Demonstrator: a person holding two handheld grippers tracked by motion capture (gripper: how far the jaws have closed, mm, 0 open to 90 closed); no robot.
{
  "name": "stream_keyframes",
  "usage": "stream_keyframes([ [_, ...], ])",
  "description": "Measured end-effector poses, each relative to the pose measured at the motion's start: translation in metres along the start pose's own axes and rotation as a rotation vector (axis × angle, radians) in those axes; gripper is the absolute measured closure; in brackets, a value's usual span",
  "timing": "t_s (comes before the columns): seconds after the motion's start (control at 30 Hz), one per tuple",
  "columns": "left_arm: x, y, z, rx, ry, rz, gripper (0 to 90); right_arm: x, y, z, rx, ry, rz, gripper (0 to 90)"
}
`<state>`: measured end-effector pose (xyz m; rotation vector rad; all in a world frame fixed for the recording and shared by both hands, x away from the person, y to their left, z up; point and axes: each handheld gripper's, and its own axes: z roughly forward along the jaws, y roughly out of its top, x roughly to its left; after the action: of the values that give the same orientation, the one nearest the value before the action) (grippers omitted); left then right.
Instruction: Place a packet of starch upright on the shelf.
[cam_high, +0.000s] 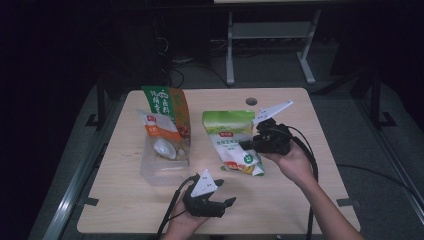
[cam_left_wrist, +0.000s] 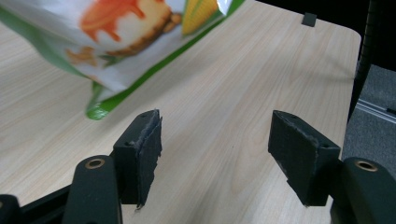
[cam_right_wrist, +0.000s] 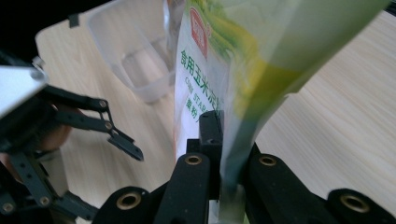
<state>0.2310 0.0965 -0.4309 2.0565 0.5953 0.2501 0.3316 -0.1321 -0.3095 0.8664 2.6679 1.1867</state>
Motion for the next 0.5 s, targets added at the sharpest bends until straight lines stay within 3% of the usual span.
stream_keyframes([
  [0.23,-0.004,-0.004,0.0,0.007,-0.004,0.021,31.5,0.01,0.022,0.005,-0.006,0.015,-0.03,88.2],
  [0.5,-0.006,-0.005,-0.001,0.004,-0.013,0.016,30.4,0.023,0.047,0.011,-0.017,0.043,-0.076,88.2],
])
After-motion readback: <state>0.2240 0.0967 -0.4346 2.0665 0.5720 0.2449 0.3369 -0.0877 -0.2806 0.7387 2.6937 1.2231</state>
